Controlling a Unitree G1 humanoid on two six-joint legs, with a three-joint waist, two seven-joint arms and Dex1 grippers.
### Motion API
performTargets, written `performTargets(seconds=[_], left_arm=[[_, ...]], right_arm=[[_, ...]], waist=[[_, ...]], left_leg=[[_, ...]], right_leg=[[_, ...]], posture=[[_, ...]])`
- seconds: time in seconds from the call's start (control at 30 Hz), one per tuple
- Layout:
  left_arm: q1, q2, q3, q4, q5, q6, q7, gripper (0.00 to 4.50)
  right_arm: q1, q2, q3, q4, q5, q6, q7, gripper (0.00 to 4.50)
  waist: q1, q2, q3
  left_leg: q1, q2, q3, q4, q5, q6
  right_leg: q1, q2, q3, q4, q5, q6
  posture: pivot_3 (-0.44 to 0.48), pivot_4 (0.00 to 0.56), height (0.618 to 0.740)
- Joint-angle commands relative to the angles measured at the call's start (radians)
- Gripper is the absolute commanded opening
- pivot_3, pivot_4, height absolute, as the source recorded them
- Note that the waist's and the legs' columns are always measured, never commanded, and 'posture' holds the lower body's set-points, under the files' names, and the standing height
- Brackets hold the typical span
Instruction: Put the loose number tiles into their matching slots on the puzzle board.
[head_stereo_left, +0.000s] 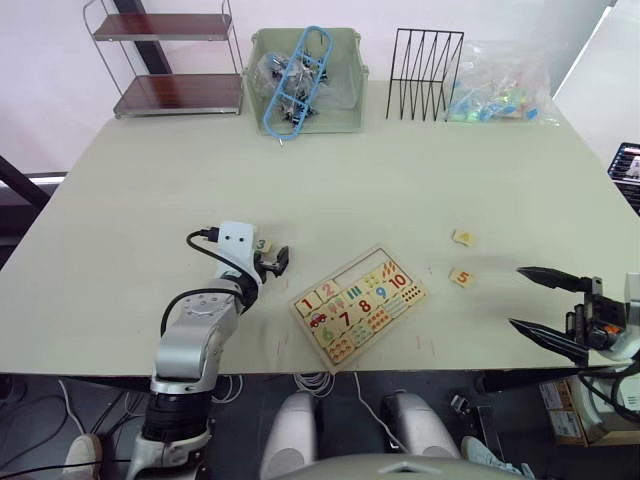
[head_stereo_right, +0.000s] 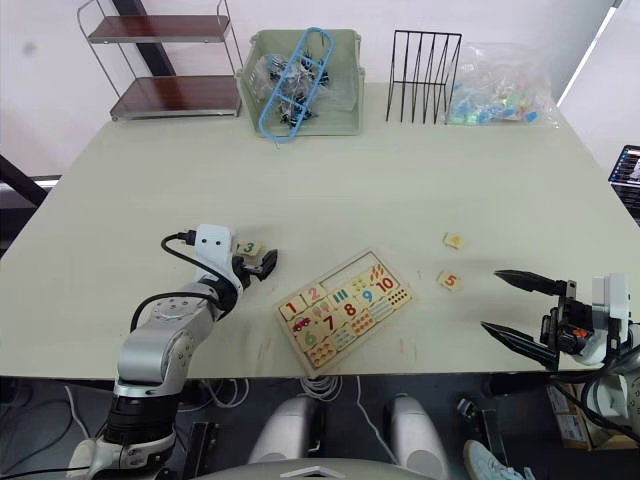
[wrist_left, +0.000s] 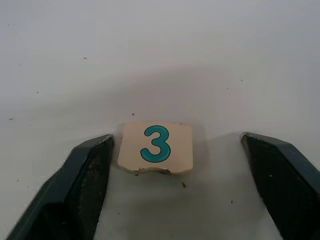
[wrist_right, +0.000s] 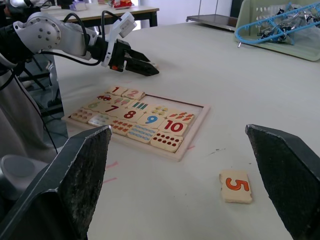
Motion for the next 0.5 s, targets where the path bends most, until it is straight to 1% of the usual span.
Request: performTargets(seconds=[0.03,0.07,0.1,0.27,0.5], left_arm=[[0.005,-0.006,0.007,-0.016,-0.001,0.028,-0.001,2.50],[0.005,-0.005,0.007,-0.018,0.002,0.032,0.001,2.06],[0.003,-0.005,0.006,-0.019,0.005,0.035,0.003,1.51],[0.011,-0.006,0.014,-0.051,0.013,0.041,0.016,1.49],[0.056,-0.009,0.061,-0.203,-0.017,0.124,0.027,1.49]], right_arm=[[-0.013,-0.011,-0.012,-0.031,0.012,0.002,0.004,4.50],[-0.013,-0.011,-0.011,-0.031,0.012,0.002,0.004,4.50],[-0.016,-0.012,-0.010,-0.030,0.012,0.003,0.005,4.50],[-0.029,-0.010,-0.004,-0.019,0.010,0.001,0.016,4.50],[-0.055,-0.005,0.012,0.005,0.013,0.005,0.040,4.50]], waist=[[0.000,0.000,0.000],[0.001,0.000,0.000],[0.001,0.000,0.000],[0.000,0.000,0.000],[0.000,0.000,0.000]], left_leg=[[0.000,0.000,0.000,0.000,0.000,0.000],[0.000,0.000,0.000,0.000,0.000,0.000],[0.000,0.000,0.000,0.000,0.000,0.000],[0.000,0.000,0.000,0.000,0.000,0.000],[0.000,0.000,0.000,0.000,0.000,0.000]], right_leg=[[0.000,0.000,0.000,0.000,0.000,0.000],[0.000,0.000,0.000,0.000,0.000,0.000],[0.000,0.000,0.000,0.000,0.000,0.000],[0.000,0.000,0.000,0.000,0.000,0.000],[0.000,0.000,0.000,0.000,0.000,0.000]], posture=[[0.000,0.150,0.740],[0.000,0.150,0.740],[0.000,0.150,0.740],[0.000,0.150,0.740],[0.000,0.150,0.740]])
